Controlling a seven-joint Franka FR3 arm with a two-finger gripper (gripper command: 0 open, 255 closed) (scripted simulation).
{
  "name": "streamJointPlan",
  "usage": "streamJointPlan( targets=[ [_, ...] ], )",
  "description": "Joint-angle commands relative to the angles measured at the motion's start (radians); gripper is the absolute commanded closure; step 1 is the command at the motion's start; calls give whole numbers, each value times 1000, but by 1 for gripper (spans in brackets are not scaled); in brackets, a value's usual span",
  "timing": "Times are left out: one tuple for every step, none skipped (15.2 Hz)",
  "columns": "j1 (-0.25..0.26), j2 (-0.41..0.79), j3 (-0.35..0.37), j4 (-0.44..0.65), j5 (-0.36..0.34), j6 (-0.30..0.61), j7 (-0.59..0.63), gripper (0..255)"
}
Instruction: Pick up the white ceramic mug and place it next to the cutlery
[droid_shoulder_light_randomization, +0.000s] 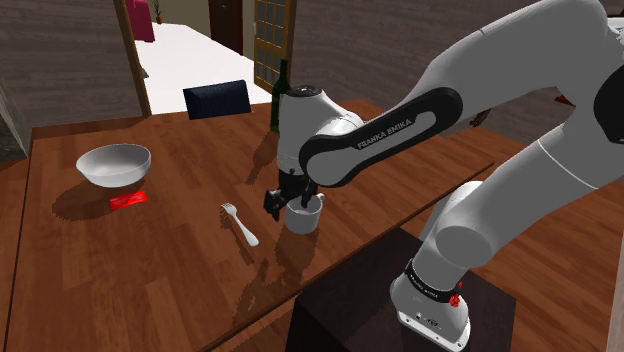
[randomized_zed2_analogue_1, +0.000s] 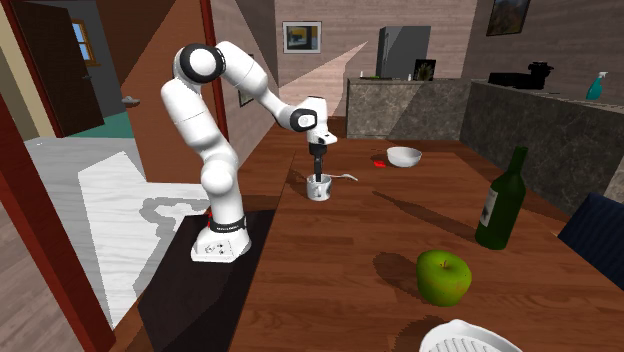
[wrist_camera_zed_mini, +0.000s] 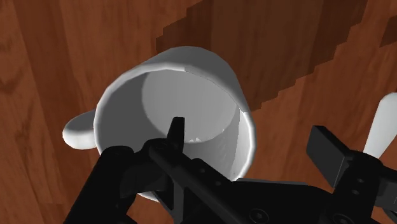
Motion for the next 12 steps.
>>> streamJointPlan(
  targets=[
    [5, -26, -7, 16, 7, -41, -6, 0],
    [9, -49, -13, 34, 13, -81, -12, 0],
    [13, -71, -19, 53, 17, -121, -16, 0],
    [15, -86, -24, 69, 20, -152, -19, 0],
    [15, -86, -24, 69, 20, -152, -19, 0],
    [15, -86, -24, 69, 20, -152, -19, 0],
    [15, -86, -24, 69, 20, -152, -19, 0],
    [15, -86, -24, 69, 20, -152, -19, 0],
    [15, -86, -24, 69, 20, -152, -19, 0],
    [15, -86, -24, 69, 20, -152, -19, 0],
    [15, -86, -24, 69, 20, -152, -19, 0],
    [15, -86, -24, 69, 20, -152, -19, 0]
  ],
)
